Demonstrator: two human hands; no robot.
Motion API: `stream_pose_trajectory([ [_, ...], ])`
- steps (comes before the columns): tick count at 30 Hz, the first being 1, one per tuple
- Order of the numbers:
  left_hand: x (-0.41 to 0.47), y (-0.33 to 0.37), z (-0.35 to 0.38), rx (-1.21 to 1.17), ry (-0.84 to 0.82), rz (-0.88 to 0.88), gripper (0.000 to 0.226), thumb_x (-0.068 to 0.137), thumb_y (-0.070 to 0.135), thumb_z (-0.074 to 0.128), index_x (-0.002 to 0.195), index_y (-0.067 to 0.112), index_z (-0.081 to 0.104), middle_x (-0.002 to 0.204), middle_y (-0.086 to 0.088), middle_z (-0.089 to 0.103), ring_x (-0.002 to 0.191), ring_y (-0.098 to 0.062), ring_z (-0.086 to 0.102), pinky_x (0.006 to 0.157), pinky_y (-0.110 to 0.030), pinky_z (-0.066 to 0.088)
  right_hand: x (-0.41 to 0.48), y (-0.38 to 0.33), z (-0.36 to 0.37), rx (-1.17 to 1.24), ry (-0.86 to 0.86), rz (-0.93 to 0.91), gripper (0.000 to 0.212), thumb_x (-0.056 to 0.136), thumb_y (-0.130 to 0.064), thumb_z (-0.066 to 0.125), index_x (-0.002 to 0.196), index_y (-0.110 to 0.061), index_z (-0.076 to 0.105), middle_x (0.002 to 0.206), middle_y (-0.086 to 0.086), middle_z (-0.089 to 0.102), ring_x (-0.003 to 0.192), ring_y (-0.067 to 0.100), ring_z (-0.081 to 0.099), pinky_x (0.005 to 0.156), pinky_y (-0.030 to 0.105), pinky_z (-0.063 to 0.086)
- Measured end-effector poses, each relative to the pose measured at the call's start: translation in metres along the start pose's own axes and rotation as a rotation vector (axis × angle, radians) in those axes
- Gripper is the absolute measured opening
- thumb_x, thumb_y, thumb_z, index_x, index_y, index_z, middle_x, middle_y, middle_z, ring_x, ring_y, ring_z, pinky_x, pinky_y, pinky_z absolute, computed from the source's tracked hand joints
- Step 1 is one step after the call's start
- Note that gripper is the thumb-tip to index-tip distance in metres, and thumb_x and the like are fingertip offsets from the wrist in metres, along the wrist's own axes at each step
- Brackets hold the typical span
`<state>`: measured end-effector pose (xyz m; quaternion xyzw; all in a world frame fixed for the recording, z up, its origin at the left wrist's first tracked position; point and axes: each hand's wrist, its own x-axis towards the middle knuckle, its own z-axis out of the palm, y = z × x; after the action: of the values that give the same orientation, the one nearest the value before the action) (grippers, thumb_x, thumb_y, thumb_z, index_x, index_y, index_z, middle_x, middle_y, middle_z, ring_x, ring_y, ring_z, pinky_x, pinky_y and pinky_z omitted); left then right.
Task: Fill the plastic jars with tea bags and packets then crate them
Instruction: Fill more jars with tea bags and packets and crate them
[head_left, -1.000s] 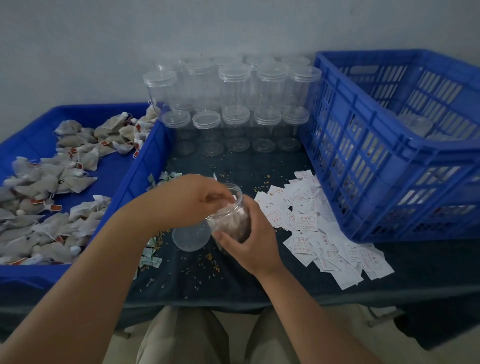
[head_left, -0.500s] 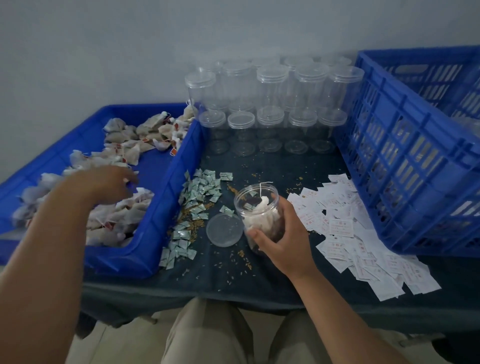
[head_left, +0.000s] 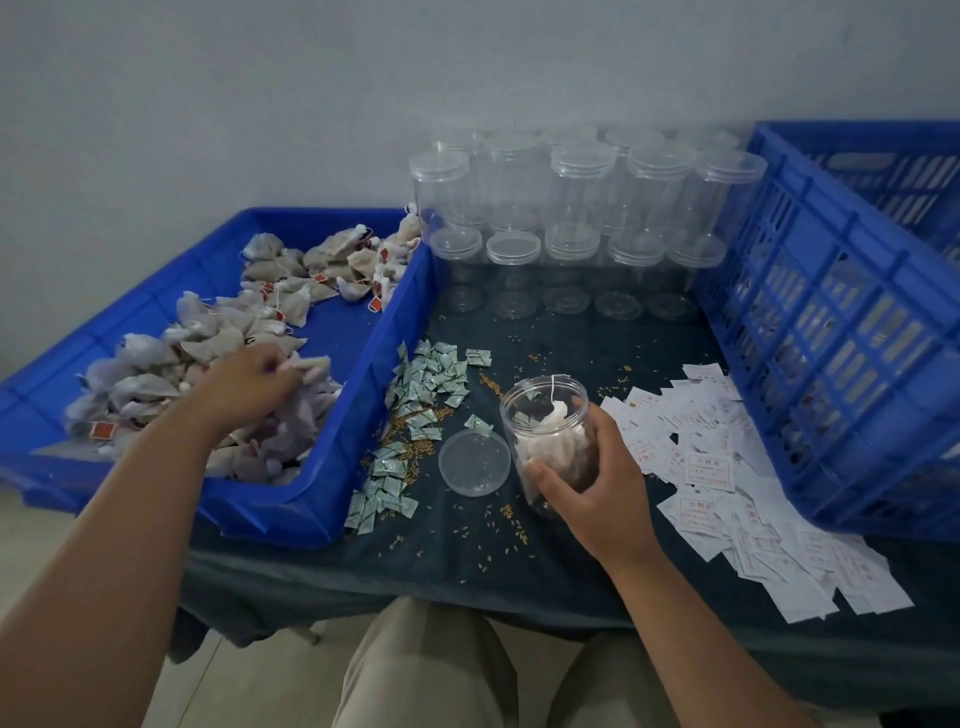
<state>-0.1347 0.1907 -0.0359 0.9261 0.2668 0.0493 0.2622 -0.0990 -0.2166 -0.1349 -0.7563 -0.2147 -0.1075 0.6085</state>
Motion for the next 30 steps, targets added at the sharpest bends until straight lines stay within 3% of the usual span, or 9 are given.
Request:
stream_pose_trajectory([
  [2,-0.001,0.000,-0.003,-0.127,0.049,-0.016,0.026,0.093,0.033,0.069,0.081,0.012,0.062,0.077,-0.011,0.069,0.074,-0.030,0.068,0.063,-0.037,0.051,0.000,0.001,0.000,-0.005,0.003,-0.002,0.071,0.077,-0.080,0.076,0.137,-0.055,0.049,0.129,-0.027,0.066,0.117,0.000,0.067,0.086,0.007,0.051],
  [4,-0.002,-0.001,-0.006,-0.115,0.095,-0.028,0.048,0.085,0.054,0.080,0.079,0.009,0.063,0.076,-0.010,0.066,0.072,-0.029,0.064,0.064,-0.039,0.048,0.000,0.001,0.000,-0.008,0.002,-0.004,0.071,0.077,-0.082,0.075,0.137,-0.055,0.049,0.129,-0.027,0.066,0.117,-0.001,0.067,0.087,0.006,0.050],
  [7,-0.005,0.001,-0.009,-0.101,0.158,-0.063,0.071,0.081,0.071,0.076,0.081,0.001,0.061,0.076,-0.014,0.063,0.069,-0.026,0.058,0.061,-0.037,0.044,0.000,0.000,0.000,-0.010,0.001,-0.006,0.069,0.077,-0.083,0.073,0.135,-0.055,0.048,0.127,-0.028,0.066,0.115,-0.002,0.067,0.085,0.004,0.049],
  [13,-0.033,0.060,-0.031,-0.313,0.321,0.036,0.056,0.087,0.070,0.069,0.080,0.015,0.062,0.070,-0.006,0.060,0.062,-0.017,0.053,0.058,-0.034,0.041,0.001,-0.001,0.000,-0.003,-0.006,-0.001,0.068,0.078,-0.070,0.081,0.136,-0.056,0.049,0.128,-0.030,0.066,0.115,-0.002,0.068,0.085,0.007,0.051],
  [17,-0.070,0.126,-0.043,-0.431,0.146,0.294,0.042,0.091,0.064,0.071,0.090,0.022,0.070,0.068,0.007,0.066,0.051,-0.001,0.055,0.052,-0.021,0.048,-0.001,-0.003,0.000,-0.006,-0.014,-0.016,0.070,0.078,-0.079,0.075,0.138,-0.054,0.048,0.129,-0.031,0.065,0.115,-0.002,0.067,0.084,0.007,0.052],
  [20,-0.090,0.169,-0.021,-0.461,-0.060,0.490,0.026,0.091,0.050,0.075,0.099,0.025,0.069,0.086,0.013,0.074,0.072,-0.002,0.071,0.065,-0.012,0.056,-0.001,-0.005,-0.001,-0.009,-0.017,-0.021,0.069,0.079,-0.078,0.076,0.138,-0.055,0.048,0.129,-0.030,0.066,0.114,-0.002,0.068,0.084,0.008,0.053],
  [23,-0.096,0.194,0.021,-0.189,-0.171,0.597,0.019,0.094,0.049,0.073,0.102,0.034,0.065,0.088,0.012,0.071,0.073,0.006,0.065,0.063,-0.016,0.055,-0.001,-0.005,-0.002,-0.016,-0.018,-0.032,0.068,0.079,-0.065,0.083,0.137,-0.055,0.049,0.128,-0.028,0.067,0.114,0.000,0.069,0.086,0.010,0.053],
  [26,-0.095,0.197,0.055,0.170,-0.406,0.733,0.030,0.102,0.057,0.058,0.114,0.034,0.072,0.117,0.016,0.069,0.104,-0.001,0.065,0.092,-0.032,0.055,-0.001,-0.002,-0.002,-0.018,-0.021,-0.016,0.067,0.078,-0.065,0.083,0.135,-0.049,0.052,0.126,-0.024,0.069,0.114,0.005,0.070,0.086,0.018,0.058],
  [30,-0.087,0.196,0.078,0.062,-0.184,0.704,0.021,0.107,0.045,0.053,0.117,0.034,0.068,0.114,0.016,0.069,0.101,-0.003,0.064,0.088,-0.033,0.055,-0.001,0.000,-0.001,-0.011,-0.034,-0.044,0.072,0.079,-0.059,0.086,0.140,-0.038,0.054,0.129,-0.019,0.069,0.118,0.010,0.069,0.091,0.025,0.059],
])
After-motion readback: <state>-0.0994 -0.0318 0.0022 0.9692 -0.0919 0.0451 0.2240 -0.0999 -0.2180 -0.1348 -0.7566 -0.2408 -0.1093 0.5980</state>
